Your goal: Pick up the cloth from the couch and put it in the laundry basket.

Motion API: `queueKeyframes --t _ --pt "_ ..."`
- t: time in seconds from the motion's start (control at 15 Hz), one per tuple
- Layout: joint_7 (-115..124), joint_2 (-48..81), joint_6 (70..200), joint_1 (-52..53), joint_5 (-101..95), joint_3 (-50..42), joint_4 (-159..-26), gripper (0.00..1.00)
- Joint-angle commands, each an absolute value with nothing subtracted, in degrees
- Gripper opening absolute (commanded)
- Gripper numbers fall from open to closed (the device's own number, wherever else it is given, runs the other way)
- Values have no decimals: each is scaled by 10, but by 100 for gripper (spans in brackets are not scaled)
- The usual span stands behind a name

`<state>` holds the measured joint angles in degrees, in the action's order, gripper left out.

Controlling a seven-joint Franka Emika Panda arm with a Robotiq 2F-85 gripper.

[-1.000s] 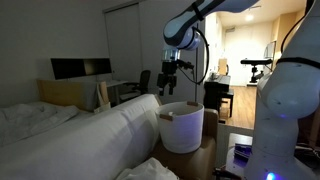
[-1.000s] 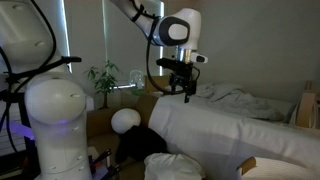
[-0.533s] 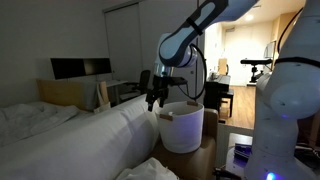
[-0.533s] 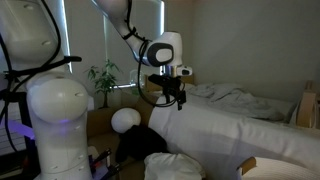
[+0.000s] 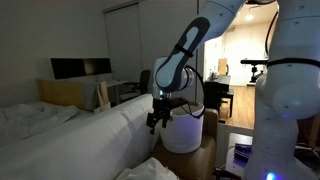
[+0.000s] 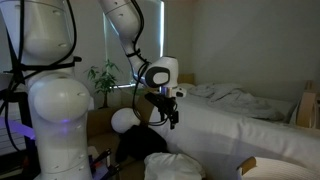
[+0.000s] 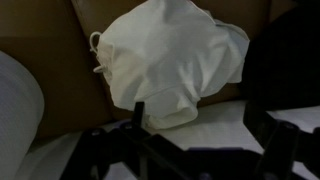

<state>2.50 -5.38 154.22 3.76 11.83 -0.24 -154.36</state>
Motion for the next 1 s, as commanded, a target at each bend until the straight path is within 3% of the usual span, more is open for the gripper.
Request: queueKeyframes --t 0.0,0.2,0.73,0.93 --pt "22 10 1581 44 171 8 -1534 100" --pt "-1 58 1561 42 232 30 -1514 100" --pt "24 40 1568 32 192 28 -1522 100" --pt "17 68 1632 33 207 32 -1531 100"
